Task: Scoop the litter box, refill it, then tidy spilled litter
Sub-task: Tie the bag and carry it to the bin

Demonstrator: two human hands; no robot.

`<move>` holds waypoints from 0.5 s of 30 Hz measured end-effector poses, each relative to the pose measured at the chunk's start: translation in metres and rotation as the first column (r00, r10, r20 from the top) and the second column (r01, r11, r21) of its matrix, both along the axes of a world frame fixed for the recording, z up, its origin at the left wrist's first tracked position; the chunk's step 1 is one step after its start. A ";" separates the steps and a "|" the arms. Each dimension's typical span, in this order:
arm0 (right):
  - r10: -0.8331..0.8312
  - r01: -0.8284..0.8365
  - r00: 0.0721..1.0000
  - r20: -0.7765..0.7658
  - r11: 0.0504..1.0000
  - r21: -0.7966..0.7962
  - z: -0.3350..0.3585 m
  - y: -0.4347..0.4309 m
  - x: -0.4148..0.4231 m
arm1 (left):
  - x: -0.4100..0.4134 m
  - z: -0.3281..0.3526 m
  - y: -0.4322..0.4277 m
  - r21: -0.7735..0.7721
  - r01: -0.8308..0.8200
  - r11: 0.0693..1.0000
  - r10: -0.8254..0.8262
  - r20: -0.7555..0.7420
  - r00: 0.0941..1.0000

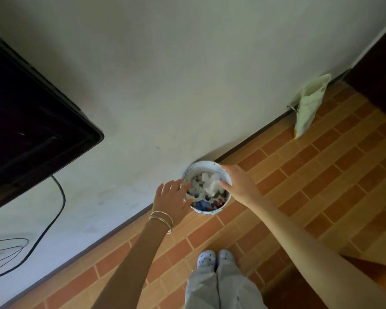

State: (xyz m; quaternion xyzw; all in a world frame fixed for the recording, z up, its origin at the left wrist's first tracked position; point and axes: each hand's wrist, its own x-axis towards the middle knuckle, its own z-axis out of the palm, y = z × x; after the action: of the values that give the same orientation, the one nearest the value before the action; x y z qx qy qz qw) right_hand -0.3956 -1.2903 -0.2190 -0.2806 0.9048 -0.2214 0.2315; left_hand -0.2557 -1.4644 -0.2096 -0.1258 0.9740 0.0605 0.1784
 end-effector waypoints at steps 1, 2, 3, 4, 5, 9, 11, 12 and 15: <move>0.013 -0.012 0.999 -0.044 1.000 0.024 0.001 0.004 0.000 | -0.002 0.000 -0.001 -0.024 0.014 1.000 -0.013 0.020 1.000; 0.026 -0.022 0.995 -0.091 0.999 0.044 0.004 0.007 -0.001 | -0.005 0.001 -0.002 -0.043 0.027 0.999 -0.025 0.047 0.999; 0.043 -0.035 0.990 -0.136 0.998 0.058 0.007 0.010 -0.001 | -0.007 0.003 -0.001 -0.051 0.036 0.998 -0.032 0.066 0.997; 0.064 -0.054 0.982 -0.179 0.996 0.065 0.012 0.013 -0.001 | -0.010 0.008 0.001 -0.052 0.046 0.998 -0.042 0.068 0.997; 0.087 -0.074 0.972 -0.217 0.995 0.071 0.017 0.015 -0.002 | -0.013 0.014 0.002 -0.050 0.060 0.997 -0.057 0.059 0.997; 0.150 -0.114 0.917 -0.370 0.987 0.117 0.044 0.022 -0.002 | -0.025 0.040 0.007 -0.060 0.117 0.991 -0.118 -0.020 0.993; 0.151 -0.103 0.876 -0.457 0.986 0.129 0.061 0.025 -0.002 | -0.032 0.055 0.009 -0.082 0.147 0.986 -0.152 -0.067 0.986; 0.150 -0.096 0.848 -0.509 0.987 0.132 0.069 0.027 -0.002 | -0.036 0.064 0.010 -0.086 0.154 0.984 -0.162 -0.103 0.981; 0.112 -0.044 0.768 -0.631 0.992 0.122 0.097 0.033 -0.001 | -0.045 0.091 0.014 -0.123 0.196 0.973 -0.213 -0.145 0.966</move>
State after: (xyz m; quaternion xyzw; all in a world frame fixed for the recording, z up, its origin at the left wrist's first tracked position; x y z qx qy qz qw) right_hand -0.3963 -1.2574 -0.1222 -0.3643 0.9272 -0.0583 -0.0652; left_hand -0.3012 -1.4507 -0.1190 -0.0287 0.9947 -0.0012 0.0992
